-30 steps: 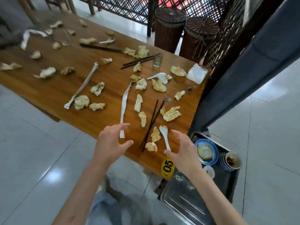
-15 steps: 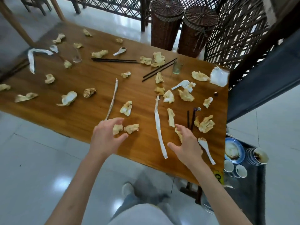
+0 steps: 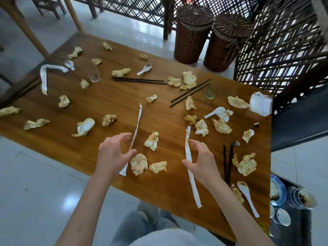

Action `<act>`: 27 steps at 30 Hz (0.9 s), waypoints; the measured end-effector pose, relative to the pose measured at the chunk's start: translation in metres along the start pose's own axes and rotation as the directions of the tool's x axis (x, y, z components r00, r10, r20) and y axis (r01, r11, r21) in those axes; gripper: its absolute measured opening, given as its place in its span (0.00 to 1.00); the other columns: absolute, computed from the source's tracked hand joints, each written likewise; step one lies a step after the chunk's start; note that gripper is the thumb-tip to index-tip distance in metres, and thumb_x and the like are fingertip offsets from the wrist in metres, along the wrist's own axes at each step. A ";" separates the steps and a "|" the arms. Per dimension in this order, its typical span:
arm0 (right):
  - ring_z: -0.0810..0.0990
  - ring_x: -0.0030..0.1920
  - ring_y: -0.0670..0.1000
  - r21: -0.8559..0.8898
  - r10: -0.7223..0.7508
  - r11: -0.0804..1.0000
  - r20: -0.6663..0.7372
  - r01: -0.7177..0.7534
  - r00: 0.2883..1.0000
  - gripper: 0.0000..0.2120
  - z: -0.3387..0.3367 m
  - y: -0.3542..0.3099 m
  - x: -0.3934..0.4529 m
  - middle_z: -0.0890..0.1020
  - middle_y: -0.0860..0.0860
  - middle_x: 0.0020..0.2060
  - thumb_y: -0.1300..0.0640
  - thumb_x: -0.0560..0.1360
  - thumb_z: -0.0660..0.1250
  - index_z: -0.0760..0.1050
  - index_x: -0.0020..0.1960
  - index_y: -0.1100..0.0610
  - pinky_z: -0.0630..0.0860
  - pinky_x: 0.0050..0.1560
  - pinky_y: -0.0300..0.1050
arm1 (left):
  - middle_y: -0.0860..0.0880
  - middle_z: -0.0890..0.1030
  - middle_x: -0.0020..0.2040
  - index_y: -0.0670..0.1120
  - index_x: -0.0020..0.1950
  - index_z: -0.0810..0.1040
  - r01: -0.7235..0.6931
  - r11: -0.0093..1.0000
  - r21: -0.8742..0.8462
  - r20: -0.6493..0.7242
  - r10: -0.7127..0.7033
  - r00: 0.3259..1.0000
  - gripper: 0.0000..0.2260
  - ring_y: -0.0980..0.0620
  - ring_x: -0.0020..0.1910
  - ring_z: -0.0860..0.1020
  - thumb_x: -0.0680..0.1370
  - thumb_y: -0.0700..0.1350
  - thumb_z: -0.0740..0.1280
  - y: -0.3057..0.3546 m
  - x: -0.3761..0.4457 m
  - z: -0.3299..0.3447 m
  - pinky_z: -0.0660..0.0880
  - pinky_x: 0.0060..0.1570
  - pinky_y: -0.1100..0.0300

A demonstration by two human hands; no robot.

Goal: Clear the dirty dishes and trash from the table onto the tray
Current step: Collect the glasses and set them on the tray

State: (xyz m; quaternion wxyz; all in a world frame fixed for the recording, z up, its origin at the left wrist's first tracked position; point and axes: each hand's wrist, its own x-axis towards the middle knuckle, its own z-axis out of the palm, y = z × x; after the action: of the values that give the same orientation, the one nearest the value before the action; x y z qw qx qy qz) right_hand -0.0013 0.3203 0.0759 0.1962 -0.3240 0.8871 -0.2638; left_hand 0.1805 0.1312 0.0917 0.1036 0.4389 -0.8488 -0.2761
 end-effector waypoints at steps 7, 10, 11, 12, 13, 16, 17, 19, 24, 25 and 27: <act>0.71 0.65 0.47 -0.021 0.009 1.000 0.034 -0.008 0.999 0.33 0.023 -0.036 0.040 0.73 0.47 0.65 0.52 0.69 0.74 0.65 0.70 0.50 0.71 0.63 0.41 | 0.52 0.80 0.55 0.51 0.63 0.76 0.008 1.000 0.004 -0.009 -0.008 1.000 0.24 0.50 0.55 0.75 0.69 0.50 0.75 -0.037 0.059 -0.018 0.73 0.57 0.46; 0.71 0.65 0.47 -0.036 0.037 0.999 0.004 -0.037 0.999 0.33 0.034 -0.054 0.056 0.73 0.48 0.65 0.53 0.69 0.75 0.65 0.70 0.50 0.71 0.61 0.40 | 0.52 0.80 0.55 0.52 0.62 0.76 -0.017 0.999 0.031 -0.016 0.017 1.000 0.23 0.50 0.54 0.75 0.69 0.51 0.75 -0.058 0.095 -0.032 0.73 0.55 0.49; 0.71 0.65 0.47 -0.038 0.056 0.998 -0.015 -0.056 0.998 0.33 0.041 -0.061 0.063 0.73 0.48 0.65 0.53 0.69 0.75 0.65 0.70 0.50 0.70 0.60 0.40 | 0.52 0.80 0.55 0.53 0.62 0.75 -0.030 0.999 0.043 -0.010 0.030 0.999 0.23 0.50 0.54 0.75 0.69 0.52 0.75 -0.067 0.111 -0.038 0.73 0.56 0.48; 0.71 0.65 0.47 -0.039 0.072 0.997 -0.032 -0.073 0.997 0.33 0.044 -0.066 0.067 0.73 0.48 0.65 0.53 0.69 0.75 0.65 0.70 0.50 0.70 0.60 0.40 | 0.53 0.80 0.55 0.54 0.63 0.75 -0.042 0.998 0.052 -0.008 0.042 0.999 0.23 0.50 0.55 0.75 0.69 0.52 0.75 -0.073 0.124 -0.043 0.73 0.56 0.47; 0.71 0.65 0.47 -0.033 0.091 0.995 -0.050 -0.092 0.995 0.33 0.050 -0.074 0.072 0.73 0.48 0.65 0.53 0.69 0.75 0.65 0.70 0.50 0.70 0.61 0.40 | 0.54 0.80 0.55 0.55 0.63 0.75 -0.057 0.997 0.060 -0.004 0.058 0.998 0.24 0.51 0.55 0.75 0.68 0.53 0.75 -0.080 0.141 -0.048 0.73 0.56 0.47; 0.71 0.65 0.47 -0.009 0.154 0.988 -0.097 -0.156 0.983 0.34 0.076 -0.098 0.090 0.73 0.48 0.64 0.54 0.68 0.75 0.65 0.70 0.50 0.71 0.61 0.40 | 0.54 0.80 0.55 0.55 0.63 0.74 -0.112 0.990 0.082 0.013 0.112 0.994 0.25 0.53 0.55 0.75 0.68 0.53 0.76 -0.104 0.192 -0.063 0.74 0.56 0.47; 0.72 0.64 0.47 0.006 0.174 0.985 -0.107 -0.175 0.979 0.34 0.085 -0.106 0.095 0.73 0.48 0.64 0.55 0.68 0.75 0.65 0.70 0.50 0.71 0.60 0.40 | 0.54 0.80 0.55 0.55 0.63 0.74 -0.131 0.987 0.097 0.014 0.131 0.991 0.25 0.52 0.55 0.75 0.67 0.53 0.76 -0.110 0.207 -0.067 0.75 0.55 0.46; 0.71 0.64 0.47 0.029 0.213 0.977 -0.131 -0.211 0.968 0.34 0.102 -0.123 0.106 0.73 0.48 0.64 0.55 0.68 0.76 0.65 0.70 0.49 0.71 0.60 0.40 | 0.53 0.80 0.55 0.54 0.63 0.75 -0.167 0.979 0.119 0.010 0.167 0.986 0.25 0.52 0.54 0.76 0.67 0.53 0.76 -0.122 0.234 -0.073 0.76 0.55 0.46; 0.72 0.64 0.47 0.050 0.258 0.966 -0.153 -0.253 0.954 0.33 0.143 -0.164 0.134 0.73 0.48 0.64 0.54 0.68 0.75 0.66 0.70 0.51 0.70 0.60 0.40 | 0.51 0.80 0.57 0.53 0.61 0.77 -0.219 0.959 0.182 0.009 0.222 0.975 0.23 0.51 0.56 0.75 0.68 0.54 0.75 -0.156 0.291 -0.082 0.75 0.57 0.47; 0.71 0.64 0.48 0.053 0.262 0.965 -0.145 -0.257 0.954 0.33 0.149 -0.169 0.138 0.73 0.48 0.64 0.54 0.68 0.75 0.66 0.70 0.51 0.71 0.61 0.42 | 0.51 0.79 0.59 0.53 0.61 0.77 -0.220 0.956 0.192 0.008 0.223 0.975 0.23 0.50 0.57 0.75 0.68 0.54 0.75 -0.162 0.300 -0.083 0.74 0.58 0.48; 0.71 0.65 0.48 0.054 0.274 0.961 -0.132 -0.269 0.953 0.33 0.160 -0.177 0.146 0.73 0.48 0.65 0.54 0.69 0.75 0.65 0.70 0.51 0.70 0.61 0.42 | 0.50 0.77 0.61 0.53 0.61 0.76 -0.214 0.952 0.217 -0.004 0.220 0.975 0.23 0.49 0.60 0.73 0.68 0.54 0.75 -0.171 0.317 -0.083 0.73 0.59 0.49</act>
State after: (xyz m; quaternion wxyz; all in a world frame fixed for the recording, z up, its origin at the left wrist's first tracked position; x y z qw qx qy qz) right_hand 0.0608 0.0516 0.0297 0.1747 -0.1763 0.9298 -0.2719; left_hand 0.1445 -0.2340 0.0431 0.0973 0.3554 -0.9152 -0.1635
